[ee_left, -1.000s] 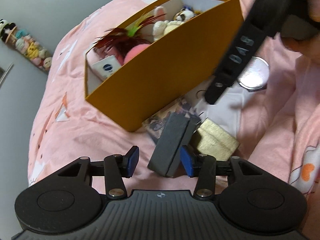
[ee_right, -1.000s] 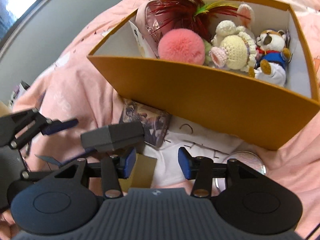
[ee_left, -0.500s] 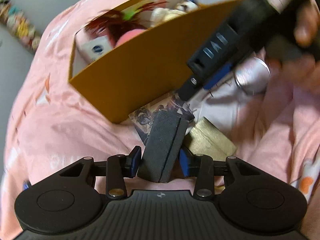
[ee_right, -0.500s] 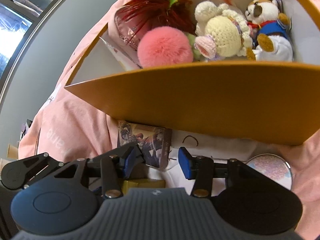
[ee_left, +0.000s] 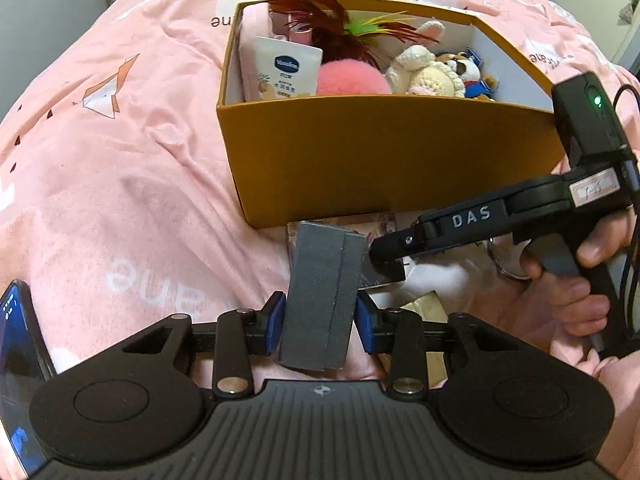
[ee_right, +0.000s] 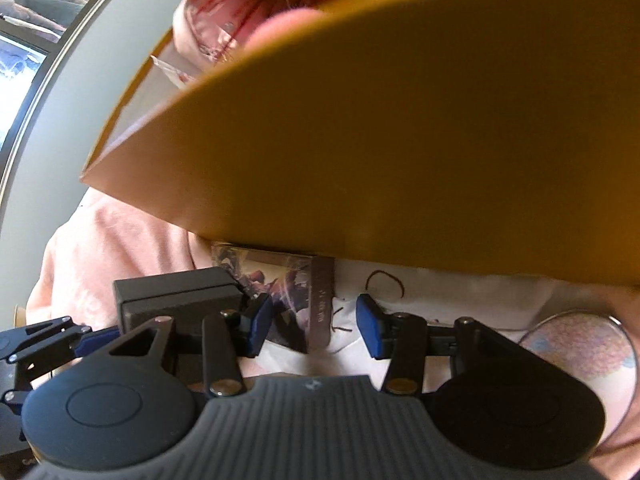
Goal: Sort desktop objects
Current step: 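Grasp the grey glasses case with the left gripper while the right grasps the purple box, then lift both held boxes and carry them over the orange box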
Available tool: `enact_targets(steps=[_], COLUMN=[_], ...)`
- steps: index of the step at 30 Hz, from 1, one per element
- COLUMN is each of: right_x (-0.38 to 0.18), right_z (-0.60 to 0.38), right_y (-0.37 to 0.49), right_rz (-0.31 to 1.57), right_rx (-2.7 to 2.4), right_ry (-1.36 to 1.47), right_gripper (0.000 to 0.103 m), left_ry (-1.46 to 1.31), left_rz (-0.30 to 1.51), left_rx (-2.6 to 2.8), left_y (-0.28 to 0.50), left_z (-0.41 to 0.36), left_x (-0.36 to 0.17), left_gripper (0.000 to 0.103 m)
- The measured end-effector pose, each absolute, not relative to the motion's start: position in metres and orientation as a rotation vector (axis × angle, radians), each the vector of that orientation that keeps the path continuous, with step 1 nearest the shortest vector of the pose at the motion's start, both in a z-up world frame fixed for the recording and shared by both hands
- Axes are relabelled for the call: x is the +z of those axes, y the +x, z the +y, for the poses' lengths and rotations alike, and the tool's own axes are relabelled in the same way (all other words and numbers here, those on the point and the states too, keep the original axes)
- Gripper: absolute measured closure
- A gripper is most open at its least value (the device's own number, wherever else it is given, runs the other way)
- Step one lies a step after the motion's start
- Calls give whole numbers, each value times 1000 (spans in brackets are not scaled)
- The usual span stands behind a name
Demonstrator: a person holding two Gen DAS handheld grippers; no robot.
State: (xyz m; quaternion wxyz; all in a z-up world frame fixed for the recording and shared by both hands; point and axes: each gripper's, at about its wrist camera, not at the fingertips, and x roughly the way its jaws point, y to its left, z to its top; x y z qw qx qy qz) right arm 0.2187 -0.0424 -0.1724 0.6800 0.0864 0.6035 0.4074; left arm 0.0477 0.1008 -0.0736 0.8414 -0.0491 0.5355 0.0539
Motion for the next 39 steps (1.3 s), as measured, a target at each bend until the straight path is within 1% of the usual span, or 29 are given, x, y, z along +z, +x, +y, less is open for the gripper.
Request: enact_targets(steps=[12, 15, 17, 20, 25, 32, 39], right_x=[-193, -191, -190, -184, -161, -119, -86], right_z=[-25, -26, -30, -36, -44, -58, -82], right_y=[216, 217, 218, 218, 210, 200, 180], right_rz=[1379, 1378, 1383, 1373, 1313, 1184, 1062], right_rx=[967, 962, 960, 966, 991, 965, 919], right_ry=[261, 263, 282, 306, 298, 200, -22], right_gripper=[46, 53, 60, 68, 76, 78, 78], left_ry=[-179, -182, -182, -184, -193, -198, -193], left_rz=[1113, 1113, 1112, 1105, 1086, 1080, 1089], left_rx=[182, 196, 200, 208, 229, 227, 190], left_y=[47, 47, 47, 46, 42, 41, 51], left_z=[109, 109, 109, 108, 107, 102, 96], left_x=[-74, -73, -74, -73, -68, -67, -74], left_gripper=[64, 64, 64, 64, 64, 64, 64])
